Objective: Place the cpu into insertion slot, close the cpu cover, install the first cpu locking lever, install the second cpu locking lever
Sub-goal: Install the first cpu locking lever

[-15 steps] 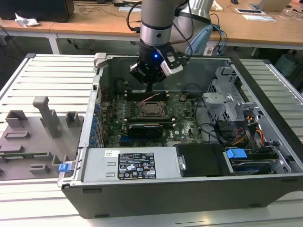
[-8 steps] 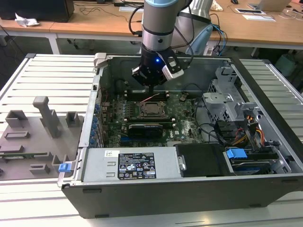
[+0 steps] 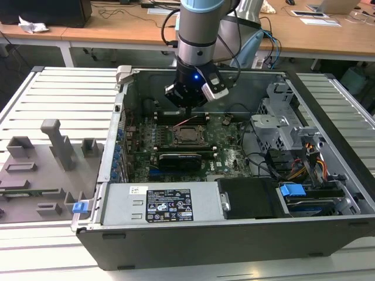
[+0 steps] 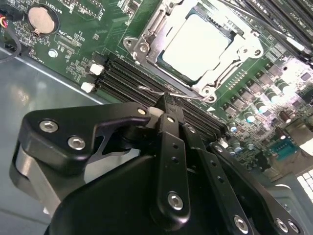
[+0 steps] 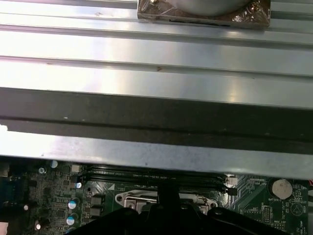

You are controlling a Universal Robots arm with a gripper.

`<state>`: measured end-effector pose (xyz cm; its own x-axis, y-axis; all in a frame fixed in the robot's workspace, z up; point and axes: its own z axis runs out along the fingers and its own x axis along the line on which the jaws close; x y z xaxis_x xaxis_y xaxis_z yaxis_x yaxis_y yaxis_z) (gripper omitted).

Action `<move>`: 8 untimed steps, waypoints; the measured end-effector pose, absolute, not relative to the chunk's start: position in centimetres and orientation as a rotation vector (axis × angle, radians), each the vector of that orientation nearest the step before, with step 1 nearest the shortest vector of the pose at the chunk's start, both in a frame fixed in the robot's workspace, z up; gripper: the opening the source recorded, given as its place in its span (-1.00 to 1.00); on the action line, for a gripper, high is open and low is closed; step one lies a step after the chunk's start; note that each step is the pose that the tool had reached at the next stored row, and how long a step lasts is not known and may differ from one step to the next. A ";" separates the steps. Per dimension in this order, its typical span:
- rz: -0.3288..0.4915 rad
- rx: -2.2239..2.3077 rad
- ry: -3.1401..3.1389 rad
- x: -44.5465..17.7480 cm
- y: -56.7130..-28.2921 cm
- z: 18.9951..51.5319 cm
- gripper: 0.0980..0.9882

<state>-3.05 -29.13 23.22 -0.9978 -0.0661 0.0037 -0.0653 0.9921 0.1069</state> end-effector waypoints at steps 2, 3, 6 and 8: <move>-0.167 0.103 -3.128 -2.9 -29.1 23.0 -0.97; -0.167 0.103 -3.128 -2.8 -29.1 23.0 -0.97; -0.167 0.103 -3.128 -2.6 -29.0 22.8 -0.97; -0.167 0.103 -3.128 -2.5 -28.9 22.6 -0.97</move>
<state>-2.53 -28.91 22.63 -0.9978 -0.0660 0.0038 -0.0652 0.9921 0.1068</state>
